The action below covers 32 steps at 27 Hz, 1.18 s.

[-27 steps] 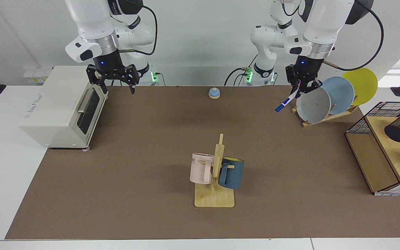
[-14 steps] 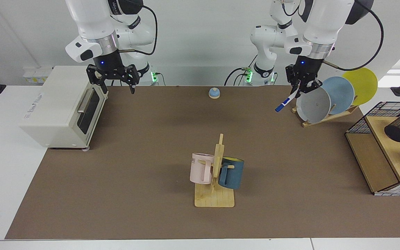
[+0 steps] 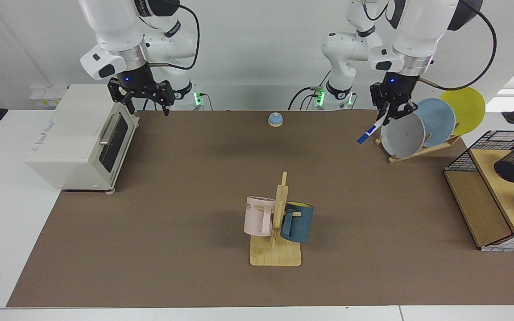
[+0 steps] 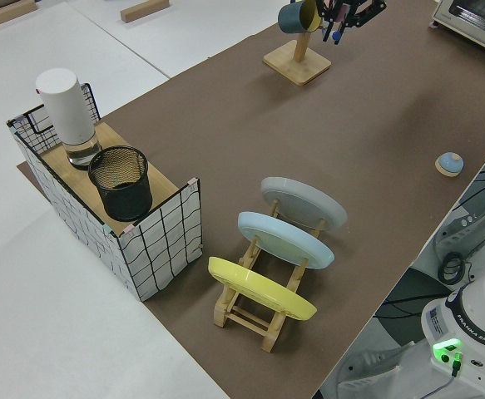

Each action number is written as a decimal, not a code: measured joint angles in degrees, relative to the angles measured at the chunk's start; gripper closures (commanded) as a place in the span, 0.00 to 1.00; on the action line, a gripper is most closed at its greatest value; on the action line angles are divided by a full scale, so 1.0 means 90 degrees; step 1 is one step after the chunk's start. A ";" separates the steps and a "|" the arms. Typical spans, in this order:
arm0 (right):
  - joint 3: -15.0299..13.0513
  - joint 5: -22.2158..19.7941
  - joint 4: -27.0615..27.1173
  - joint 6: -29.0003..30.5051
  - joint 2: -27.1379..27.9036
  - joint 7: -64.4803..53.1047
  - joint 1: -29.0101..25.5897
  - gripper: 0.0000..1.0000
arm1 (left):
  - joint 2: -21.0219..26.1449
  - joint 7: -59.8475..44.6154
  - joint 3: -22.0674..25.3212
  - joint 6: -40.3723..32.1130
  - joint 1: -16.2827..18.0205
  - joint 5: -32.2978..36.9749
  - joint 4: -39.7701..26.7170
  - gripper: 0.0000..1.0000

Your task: Put markers into pen holder

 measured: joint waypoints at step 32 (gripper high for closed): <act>-0.0025 0.0001 0.0014 0.0004 0.0000 0.0004 0.0000 0.00 | 0.0569 0.5074 0.0027 0.0749 0.2210 0.3253 0.1019 1.00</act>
